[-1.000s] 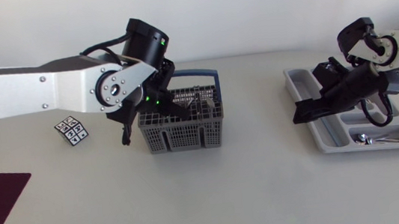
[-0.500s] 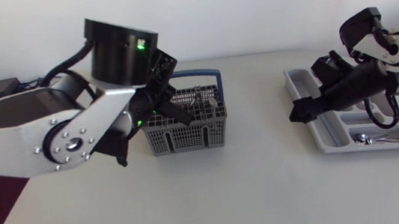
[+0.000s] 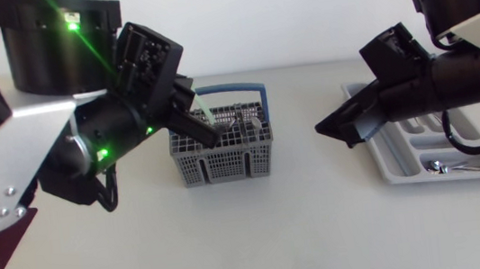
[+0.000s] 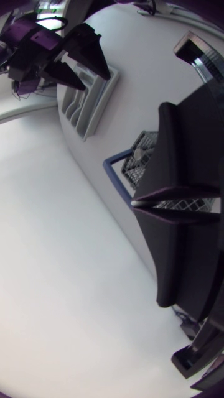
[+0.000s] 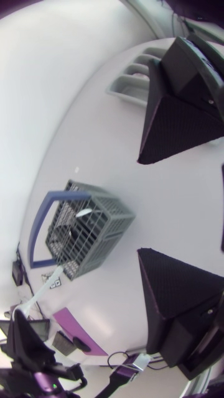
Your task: Transfer all utensils from the basket to the drawer tray.
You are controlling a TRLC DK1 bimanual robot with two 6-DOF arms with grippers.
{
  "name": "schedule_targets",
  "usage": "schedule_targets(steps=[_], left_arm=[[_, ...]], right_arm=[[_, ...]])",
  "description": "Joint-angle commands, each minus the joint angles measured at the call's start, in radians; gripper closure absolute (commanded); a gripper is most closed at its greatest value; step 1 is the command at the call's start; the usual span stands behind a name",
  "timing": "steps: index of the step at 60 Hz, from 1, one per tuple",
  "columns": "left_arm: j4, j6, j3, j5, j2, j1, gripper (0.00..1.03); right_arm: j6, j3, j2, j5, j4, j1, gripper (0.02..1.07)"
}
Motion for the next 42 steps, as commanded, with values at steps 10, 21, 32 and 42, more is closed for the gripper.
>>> schedule_targets(steps=[10, 21, 32, 42], left_arm=[[-0.167, -0.205, 0.123, 0.263, 0.034, 0.072, 1.00], [-0.265, -0.281, 0.189, 0.483, 0.084, 0.121, 1.00], [-0.323, -0.314, 0.221, 0.631, 0.123, 0.143, 1.00], [-0.407, -0.353, 0.285, 0.786, 0.178, 0.192, 1.00]], right_arm=[[0.037, -0.020, -0.042, 0.000, 0.036, 0.181, 0.10], [0.054, -0.012, 0.007, 0.010, 0.076, 0.275, 0.12], [0.055, -0.021, 0.061, 0.018, 0.145, 0.325, 0.17], [0.040, -0.023, 0.096, 0.052, 0.185, 0.373, 0.30]])
